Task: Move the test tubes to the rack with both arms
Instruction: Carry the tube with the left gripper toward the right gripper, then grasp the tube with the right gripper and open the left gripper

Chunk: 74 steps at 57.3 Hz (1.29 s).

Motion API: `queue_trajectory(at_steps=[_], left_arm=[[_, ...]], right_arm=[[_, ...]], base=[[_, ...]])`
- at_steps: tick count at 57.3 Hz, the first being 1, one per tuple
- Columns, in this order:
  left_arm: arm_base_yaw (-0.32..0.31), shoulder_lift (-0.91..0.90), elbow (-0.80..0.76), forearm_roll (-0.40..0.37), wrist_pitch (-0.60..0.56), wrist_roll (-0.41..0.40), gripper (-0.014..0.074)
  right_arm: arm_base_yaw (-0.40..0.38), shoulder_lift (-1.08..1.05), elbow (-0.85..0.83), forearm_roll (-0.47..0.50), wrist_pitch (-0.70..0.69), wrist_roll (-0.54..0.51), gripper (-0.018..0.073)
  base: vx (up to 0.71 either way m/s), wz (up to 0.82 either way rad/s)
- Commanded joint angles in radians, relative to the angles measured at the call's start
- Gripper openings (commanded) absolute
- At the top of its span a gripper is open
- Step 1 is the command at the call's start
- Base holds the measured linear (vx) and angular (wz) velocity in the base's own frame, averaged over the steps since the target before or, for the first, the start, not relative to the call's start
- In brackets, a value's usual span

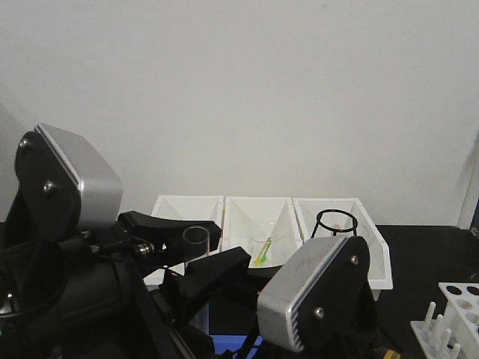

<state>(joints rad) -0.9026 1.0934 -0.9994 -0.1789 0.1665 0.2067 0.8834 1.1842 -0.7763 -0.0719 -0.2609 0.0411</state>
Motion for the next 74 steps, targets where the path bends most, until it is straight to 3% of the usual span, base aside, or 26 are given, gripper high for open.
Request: queue_trajectory(at_steps=[1,37,46,63,74], left_arm=[[-0.006,-0.015,-0.038,-0.044,-0.072,-0.009,-0.0021],[-0.046,0.013,-0.038,-0.051,-0.074,-0.010,-0.0020],[-0.046,0.014,-0.038,-0.051,-0.078,-0.010,-0.0020],[-0.046,0.014,-0.038,-0.051,-0.078,-0.011,-0.0020],[-0.046,0.014,-0.038,-0.053,-0.078,-0.011,-0.0003]], right_arm=[[0.001,-0.021,-0.034,-0.001,-0.095,0.000,0.0457],[0.001,-0.021,-0.034,-0.001,-0.108,0.000,0.0445],[0.001,-0.021,-0.034,-0.001,-0.107,0.000,0.0347],[0.001,-0.021,-0.034,-0.002,-0.107,-0.006,-0.0012],[0.001,-0.021,-0.034,-0.004,-0.107,-0.006,-0.0011]], base=[[0.00,0.00],[0.00,0.00],[0.00,0.00],[0.00,0.00],[0.00,0.00]])
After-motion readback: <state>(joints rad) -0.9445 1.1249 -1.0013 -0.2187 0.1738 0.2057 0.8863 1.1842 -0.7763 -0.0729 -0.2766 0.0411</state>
